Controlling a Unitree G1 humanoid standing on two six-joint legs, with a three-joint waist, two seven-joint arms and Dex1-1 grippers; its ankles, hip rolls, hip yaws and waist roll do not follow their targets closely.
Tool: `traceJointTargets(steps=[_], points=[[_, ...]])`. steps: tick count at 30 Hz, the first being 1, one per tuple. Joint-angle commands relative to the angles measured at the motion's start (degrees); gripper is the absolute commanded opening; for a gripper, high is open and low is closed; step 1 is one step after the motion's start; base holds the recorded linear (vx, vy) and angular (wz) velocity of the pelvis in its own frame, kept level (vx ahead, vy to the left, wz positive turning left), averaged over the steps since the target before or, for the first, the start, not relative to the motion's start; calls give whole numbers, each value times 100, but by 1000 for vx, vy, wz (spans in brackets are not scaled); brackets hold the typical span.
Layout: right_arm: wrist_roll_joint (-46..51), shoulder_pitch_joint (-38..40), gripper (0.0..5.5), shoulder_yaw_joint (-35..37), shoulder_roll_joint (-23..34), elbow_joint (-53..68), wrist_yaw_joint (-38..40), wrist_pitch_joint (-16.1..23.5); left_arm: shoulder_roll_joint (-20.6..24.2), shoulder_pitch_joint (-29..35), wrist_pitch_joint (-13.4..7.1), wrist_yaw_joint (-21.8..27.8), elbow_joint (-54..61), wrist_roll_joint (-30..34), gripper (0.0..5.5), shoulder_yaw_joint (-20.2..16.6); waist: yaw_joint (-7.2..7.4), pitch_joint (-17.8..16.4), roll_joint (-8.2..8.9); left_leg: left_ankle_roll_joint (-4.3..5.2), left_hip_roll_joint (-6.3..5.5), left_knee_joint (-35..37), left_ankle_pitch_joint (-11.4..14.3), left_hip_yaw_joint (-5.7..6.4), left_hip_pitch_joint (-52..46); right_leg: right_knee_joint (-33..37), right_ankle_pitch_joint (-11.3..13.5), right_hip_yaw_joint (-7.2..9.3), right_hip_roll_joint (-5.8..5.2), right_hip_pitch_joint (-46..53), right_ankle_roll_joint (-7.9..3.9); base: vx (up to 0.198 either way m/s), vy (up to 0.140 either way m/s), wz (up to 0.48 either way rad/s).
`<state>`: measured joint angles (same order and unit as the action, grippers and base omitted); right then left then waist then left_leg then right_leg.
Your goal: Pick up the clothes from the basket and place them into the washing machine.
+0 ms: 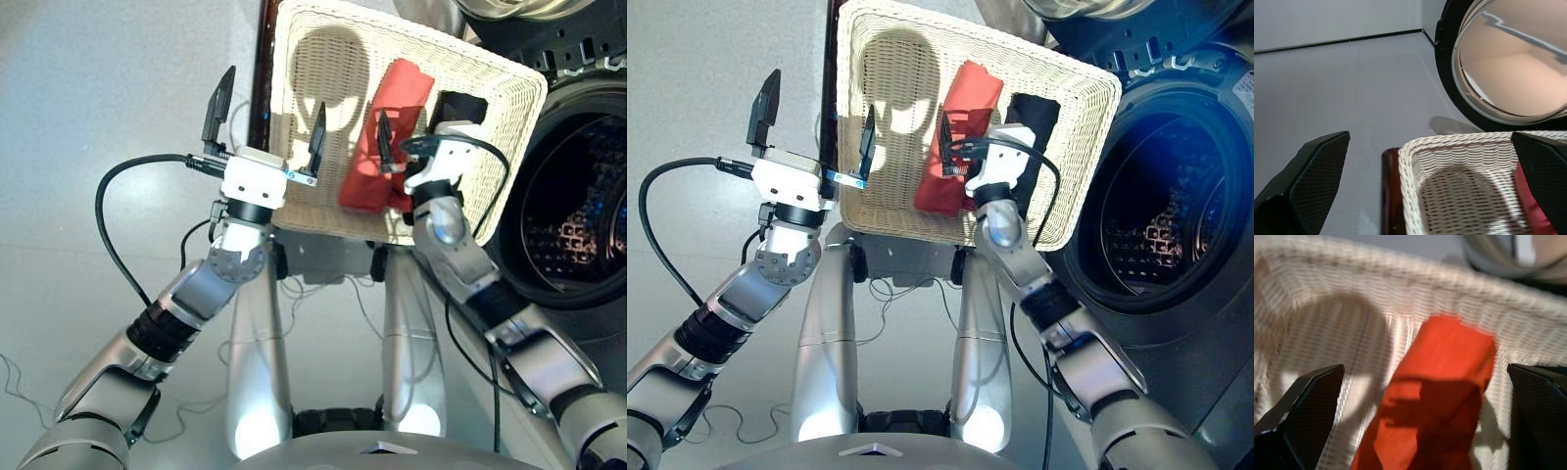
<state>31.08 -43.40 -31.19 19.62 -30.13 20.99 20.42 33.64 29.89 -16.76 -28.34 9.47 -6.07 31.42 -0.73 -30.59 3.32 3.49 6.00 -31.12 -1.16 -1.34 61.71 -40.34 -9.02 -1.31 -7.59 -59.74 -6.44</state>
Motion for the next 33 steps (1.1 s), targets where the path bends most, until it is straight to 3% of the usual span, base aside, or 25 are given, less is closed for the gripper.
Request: traceJointTargets(steps=[1, 11, 30, 31, 32, 33], points=[[324, -310, 550, -28, -96, -276, -142, -2, -312, 285, -460, 95, 584, -133, 550, 265, -91, 80, -547, 155, 134, -238, 464, -154, -149, 296, 321, 24, 49, -240, 111, 0, 0, 0], [1220, -672, 550, 183, -896, -1772, -379, -134, -583, 583, -486, 58, 544, -218, 550, 257, -200, 80, -732, 163, 101, -319, 480, -128, -34, 237, 300, 17, 53, -363, 139, 0, 0, 0], [2343, -1240, 550, 1032, -1075, -3517, -270, -248, -695, 753, -403, 23, 532, -357, 550, 266, -347, 80, -956, 129, 60, -422, 569, -130, 168, 177, 276, 23, 21, -548, 129, 0, 0, 0], [2338, -1240, 472, 1013, -1078, -3509, -262, -257, -693, 760, -396, 15, 534, -356, 550, 265, -344, 80, -952, 127, 64, -429, 569, -128, 182, 173, 276, 23, 21, -556, 129, 0, 0, 0], [2332, -1232, 173, 989, -1074, -3476, -250, -256, -686, 757, -389, 18, 544, -359, 550, 271, -335, 80, -944, 127, 68, -424, 570, -135, 175, 171, 277, 27, 24, -554, 131, 0, 0, 0], [2298, -1227, 32, 976, -1072, -3463, -227, -258, -684, 754, -386, 18, 557, -356, 550, 268, -323, 80, -933, 126, 68, -425, 570, -140, 171, 171, 275, 27, 23, -551, 131, 0, 0, 0]])
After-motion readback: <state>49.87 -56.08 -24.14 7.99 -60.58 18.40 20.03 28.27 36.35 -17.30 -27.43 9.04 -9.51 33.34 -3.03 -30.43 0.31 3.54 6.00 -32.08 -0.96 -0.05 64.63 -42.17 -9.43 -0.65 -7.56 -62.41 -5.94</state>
